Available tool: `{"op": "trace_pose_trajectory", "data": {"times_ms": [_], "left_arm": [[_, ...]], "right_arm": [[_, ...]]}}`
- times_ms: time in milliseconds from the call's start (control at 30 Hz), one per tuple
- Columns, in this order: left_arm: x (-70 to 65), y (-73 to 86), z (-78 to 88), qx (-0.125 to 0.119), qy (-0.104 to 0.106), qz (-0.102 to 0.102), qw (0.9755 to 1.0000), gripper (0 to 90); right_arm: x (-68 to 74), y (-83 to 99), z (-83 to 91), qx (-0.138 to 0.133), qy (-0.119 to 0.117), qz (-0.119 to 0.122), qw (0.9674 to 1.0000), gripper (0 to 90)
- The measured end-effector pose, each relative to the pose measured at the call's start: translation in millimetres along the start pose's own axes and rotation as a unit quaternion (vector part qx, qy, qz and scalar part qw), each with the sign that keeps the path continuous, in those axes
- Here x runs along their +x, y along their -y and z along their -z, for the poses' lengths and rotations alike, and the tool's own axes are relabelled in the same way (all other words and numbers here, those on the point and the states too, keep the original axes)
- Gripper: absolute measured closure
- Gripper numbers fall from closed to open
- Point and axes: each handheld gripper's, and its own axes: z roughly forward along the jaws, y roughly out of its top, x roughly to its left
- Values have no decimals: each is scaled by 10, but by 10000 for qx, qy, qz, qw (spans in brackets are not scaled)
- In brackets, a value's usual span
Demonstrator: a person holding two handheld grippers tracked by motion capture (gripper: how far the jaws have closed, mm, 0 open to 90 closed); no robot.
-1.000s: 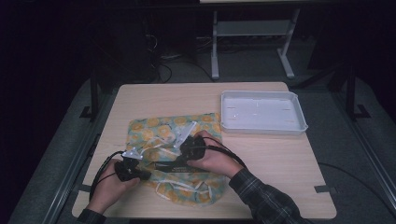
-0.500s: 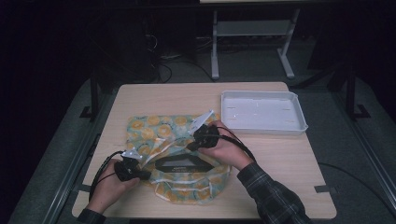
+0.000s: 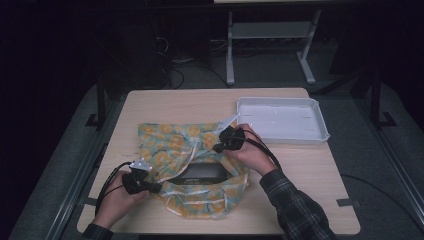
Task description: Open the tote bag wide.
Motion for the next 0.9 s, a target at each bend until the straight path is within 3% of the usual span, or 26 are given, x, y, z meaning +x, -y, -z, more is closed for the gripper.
{"op": "trace_pose_trajectory", "data": {"times_ms": [233,300,633,800,900], "left_arm": [[-1,-1,1,9,-18,-30,10000,895],[-5,-2,1,13,-20,-38,10000,896],[-5,-1,1,10,-17,-42,10000,897],[-4,-2,1,12,-18,-41,10000,896],[0,-2,1,12,-11,-37,10000,896]], "right_arm": [[-166,86,-84,82,128,-271,9995,900],[-215,114,-131,116,172,-243,9995,900],[-229,229,-447,669,119,-259,9974,900],[-240,240,-456,651,64,-327,9973,885],[-255,226,-401,545,63,-405,9977,798]]}}
